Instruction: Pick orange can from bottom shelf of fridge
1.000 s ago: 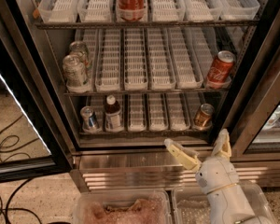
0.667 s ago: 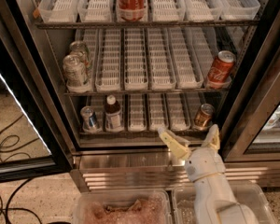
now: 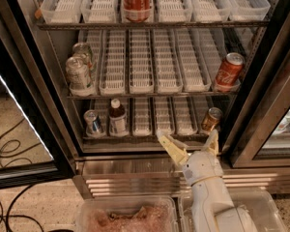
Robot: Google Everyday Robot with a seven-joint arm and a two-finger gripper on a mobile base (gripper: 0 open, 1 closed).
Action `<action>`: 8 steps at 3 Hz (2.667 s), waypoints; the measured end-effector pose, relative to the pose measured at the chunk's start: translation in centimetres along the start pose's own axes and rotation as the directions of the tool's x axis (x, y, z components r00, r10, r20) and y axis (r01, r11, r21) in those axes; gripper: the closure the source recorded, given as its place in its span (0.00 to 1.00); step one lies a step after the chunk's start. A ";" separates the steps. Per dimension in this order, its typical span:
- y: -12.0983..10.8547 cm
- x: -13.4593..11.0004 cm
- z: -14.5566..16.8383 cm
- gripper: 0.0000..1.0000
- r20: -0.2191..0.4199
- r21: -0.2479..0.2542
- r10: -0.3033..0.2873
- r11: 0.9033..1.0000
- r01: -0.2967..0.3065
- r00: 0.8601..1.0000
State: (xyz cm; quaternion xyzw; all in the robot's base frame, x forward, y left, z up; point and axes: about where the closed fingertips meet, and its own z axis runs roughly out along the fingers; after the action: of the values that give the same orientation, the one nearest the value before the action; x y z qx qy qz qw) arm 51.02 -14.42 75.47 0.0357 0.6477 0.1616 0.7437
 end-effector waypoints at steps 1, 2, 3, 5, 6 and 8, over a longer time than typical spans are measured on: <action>-1.2 4.0 1.1 0.00 -0.108 0.089 -0.367 0.922 0.377 0.924; -3.0 6.0 1.3 0.00 -0.198 0.143 -0.555 0.799 0.584 0.808; -3.4 5.8 1.3 0.00 -0.200 0.157 -0.560 0.792 0.590 0.804; -6.1 7.8 2.8 0.00 -0.339 0.220 -0.529 0.759 0.612 0.778; -7.1 8.3 2.4 0.00 -0.377 0.242 -0.512 0.750 0.616 0.772; -7.4 8.8 3.3 0.00 -0.394 0.259 -0.516 0.732 0.630 0.761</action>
Offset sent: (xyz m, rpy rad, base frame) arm 0.0320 -0.0230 -0.0867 -0.8839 0.1584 -0.3842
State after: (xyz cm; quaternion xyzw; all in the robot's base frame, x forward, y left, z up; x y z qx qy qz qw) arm 56.65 -18.41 65.64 -0.0507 0.7482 -0.2024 0.6298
